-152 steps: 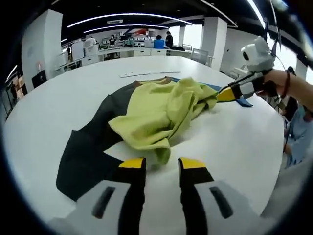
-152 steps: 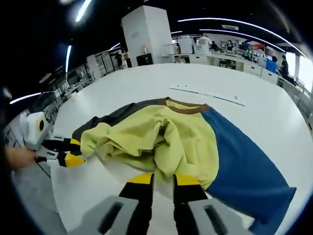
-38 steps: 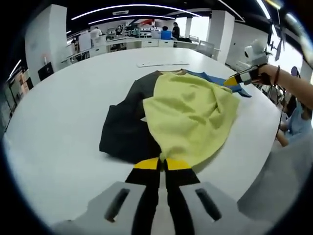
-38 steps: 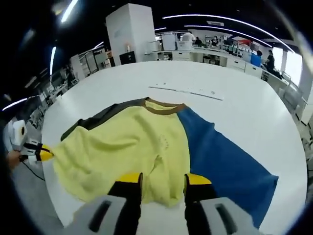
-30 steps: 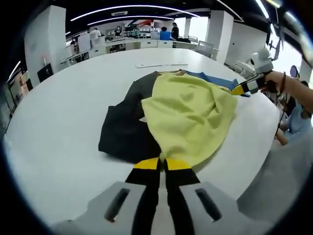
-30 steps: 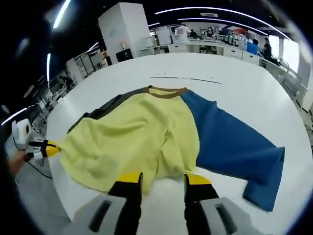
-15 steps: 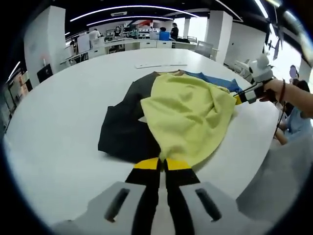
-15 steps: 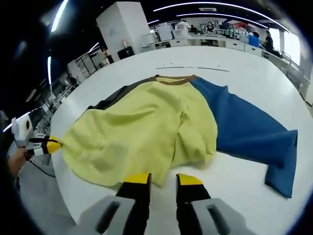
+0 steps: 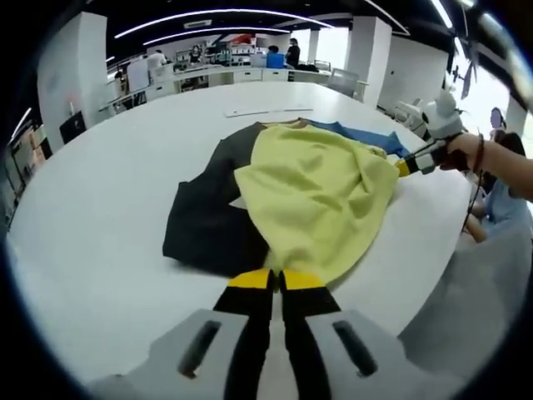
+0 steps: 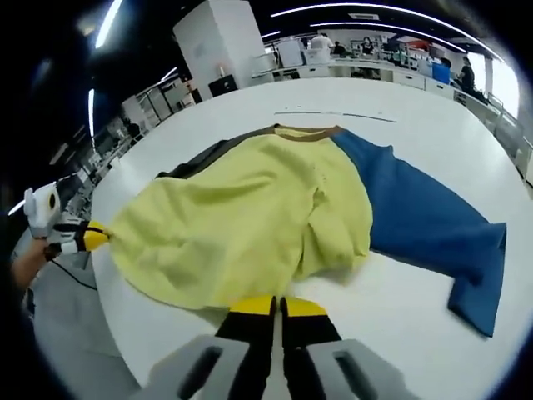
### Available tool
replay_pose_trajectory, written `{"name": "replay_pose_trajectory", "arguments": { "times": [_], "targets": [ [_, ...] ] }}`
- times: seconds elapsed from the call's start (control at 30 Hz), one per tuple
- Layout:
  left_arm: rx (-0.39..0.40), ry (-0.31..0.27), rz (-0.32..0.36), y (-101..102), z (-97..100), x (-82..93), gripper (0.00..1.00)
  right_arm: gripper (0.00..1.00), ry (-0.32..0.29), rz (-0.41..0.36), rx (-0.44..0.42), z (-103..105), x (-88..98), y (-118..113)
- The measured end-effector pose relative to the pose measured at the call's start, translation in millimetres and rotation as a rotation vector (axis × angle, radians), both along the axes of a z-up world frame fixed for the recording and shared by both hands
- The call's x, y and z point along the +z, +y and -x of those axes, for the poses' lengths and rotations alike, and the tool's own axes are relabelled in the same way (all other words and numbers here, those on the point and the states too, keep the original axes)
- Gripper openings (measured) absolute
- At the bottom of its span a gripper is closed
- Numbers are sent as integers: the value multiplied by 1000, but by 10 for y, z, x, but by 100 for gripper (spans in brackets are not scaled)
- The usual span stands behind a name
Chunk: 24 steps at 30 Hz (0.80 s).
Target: Fold the garment on the visible template until the final outline fits inside the template.
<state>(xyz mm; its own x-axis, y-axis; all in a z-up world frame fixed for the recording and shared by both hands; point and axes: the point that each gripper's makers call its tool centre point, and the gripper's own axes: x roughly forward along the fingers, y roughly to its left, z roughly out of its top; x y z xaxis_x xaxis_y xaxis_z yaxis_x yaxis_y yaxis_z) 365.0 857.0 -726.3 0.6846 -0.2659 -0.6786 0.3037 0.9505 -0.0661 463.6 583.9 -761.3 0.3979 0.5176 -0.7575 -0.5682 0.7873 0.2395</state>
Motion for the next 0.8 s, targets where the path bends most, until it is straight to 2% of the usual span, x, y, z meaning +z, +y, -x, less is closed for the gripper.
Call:
{"name": "replay_pose_trajectory", "arguments": {
  "times": [0.13,0.27,0.43,0.63,0.73,0.8],
  "targets": [
    [-4,2,-2,-14,31,0,0,0,7,38,-1,160,25,-220],
    [-25,5,-14,-62,78,-4,0,0,26,32,-33,317,47,-420],
    [-33,27,0,-109,138,-24,0,0,18,40,-40,487,71,-546],
    [-34,52,12,-149,246,-67,0,0,35,64,-48,751,43,-656],
    [-29,68,10,-133,319,-89,0,0,66,72,-65,903,23,-723],
    [-25,73,14,-120,361,-98,0,0,61,79,-63,959,21,-758]
  ]
}}
